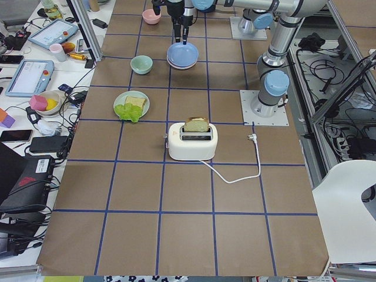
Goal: Stack three plates with pink and blue
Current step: 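Lower the blue plate onto the stack and open the right gripper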
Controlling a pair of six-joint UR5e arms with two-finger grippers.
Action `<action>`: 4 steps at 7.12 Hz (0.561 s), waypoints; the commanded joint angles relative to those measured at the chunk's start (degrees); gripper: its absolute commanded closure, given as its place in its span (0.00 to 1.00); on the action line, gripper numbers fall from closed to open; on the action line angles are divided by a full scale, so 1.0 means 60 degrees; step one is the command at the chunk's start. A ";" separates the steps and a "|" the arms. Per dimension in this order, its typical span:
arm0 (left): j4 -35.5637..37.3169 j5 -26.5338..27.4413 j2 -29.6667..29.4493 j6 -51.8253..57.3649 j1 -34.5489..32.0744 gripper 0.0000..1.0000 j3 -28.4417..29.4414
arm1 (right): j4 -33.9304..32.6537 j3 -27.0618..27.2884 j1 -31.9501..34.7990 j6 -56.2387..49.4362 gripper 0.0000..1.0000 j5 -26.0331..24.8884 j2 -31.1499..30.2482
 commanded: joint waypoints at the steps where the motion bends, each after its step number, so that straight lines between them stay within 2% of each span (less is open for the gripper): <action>1: 0.0000 0.0000 0.0001 0.0000 0.0000 0.00 0.0012 | -0.0011 -0.0011 -0.0013 -0.0003 1.00 0.0023 0.0140; 2: 0.0000 0.0000 0.0001 0.0000 0.0000 0.00 0.0012 | -0.0011 -0.0026 -0.0013 0.0026 1.00 0.0008 0.0141; 4: 0.0000 0.0000 0.0001 0.0000 0.0000 0.00 0.0012 | 0.0004 -0.0069 -0.0071 -0.0075 0.48 -0.0021 0.0141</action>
